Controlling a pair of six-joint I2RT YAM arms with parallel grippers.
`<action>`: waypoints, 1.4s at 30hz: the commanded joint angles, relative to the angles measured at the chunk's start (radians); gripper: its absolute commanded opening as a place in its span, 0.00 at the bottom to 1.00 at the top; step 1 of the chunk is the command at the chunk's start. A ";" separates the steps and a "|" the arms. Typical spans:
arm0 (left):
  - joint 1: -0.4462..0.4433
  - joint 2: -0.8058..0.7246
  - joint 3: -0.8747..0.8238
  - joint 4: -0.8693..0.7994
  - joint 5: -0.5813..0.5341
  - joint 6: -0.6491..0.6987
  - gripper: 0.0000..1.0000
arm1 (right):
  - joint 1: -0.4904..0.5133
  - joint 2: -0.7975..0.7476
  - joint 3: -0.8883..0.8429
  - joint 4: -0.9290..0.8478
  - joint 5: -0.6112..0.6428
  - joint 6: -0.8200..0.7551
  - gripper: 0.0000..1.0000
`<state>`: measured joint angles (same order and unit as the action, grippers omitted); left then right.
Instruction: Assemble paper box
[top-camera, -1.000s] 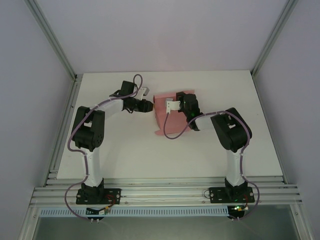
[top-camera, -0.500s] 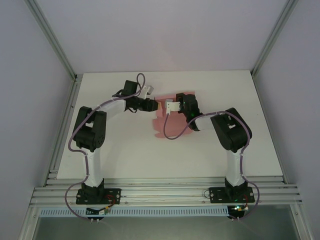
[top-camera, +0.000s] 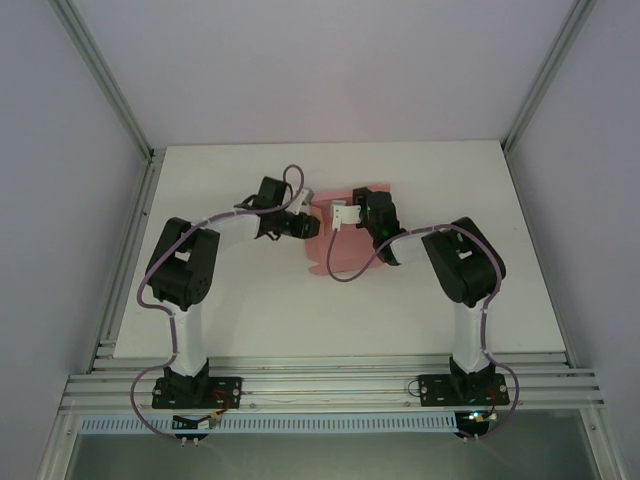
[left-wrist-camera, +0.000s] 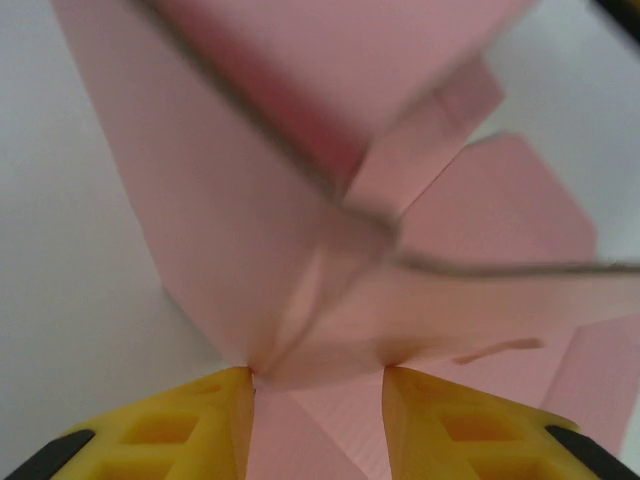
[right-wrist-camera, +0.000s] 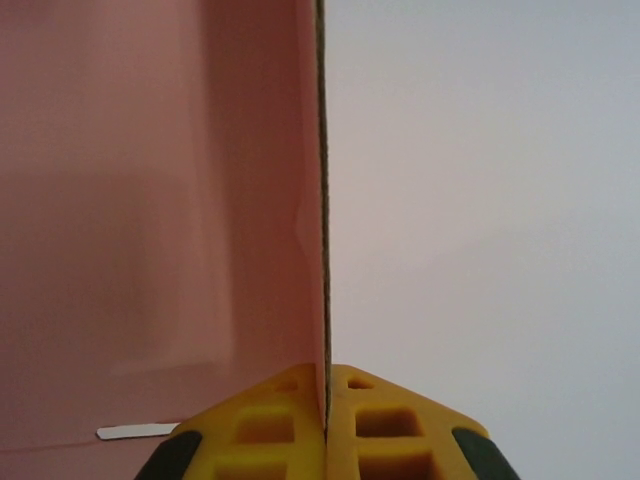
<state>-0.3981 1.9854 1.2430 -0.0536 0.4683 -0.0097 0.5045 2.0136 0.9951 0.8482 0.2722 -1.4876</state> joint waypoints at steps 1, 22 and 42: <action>-0.009 -0.063 -0.082 0.086 -0.044 0.013 0.39 | 0.017 -0.013 -0.043 0.034 -0.031 -0.035 0.00; -0.020 -0.168 -0.289 0.384 -0.149 0.002 0.40 | 0.082 -0.001 -0.165 0.219 0.083 -0.119 0.00; -0.098 -0.152 -0.417 0.751 -0.449 -0.113 0.33 | 0.166 0.015 -0.214 0.270 0.188 -0.103 0.00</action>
<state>-0.4801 1.8408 0.8223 0.5919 0.1017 -0.0906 0.6460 2.0144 0.8135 1.1511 0.4686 -1.5871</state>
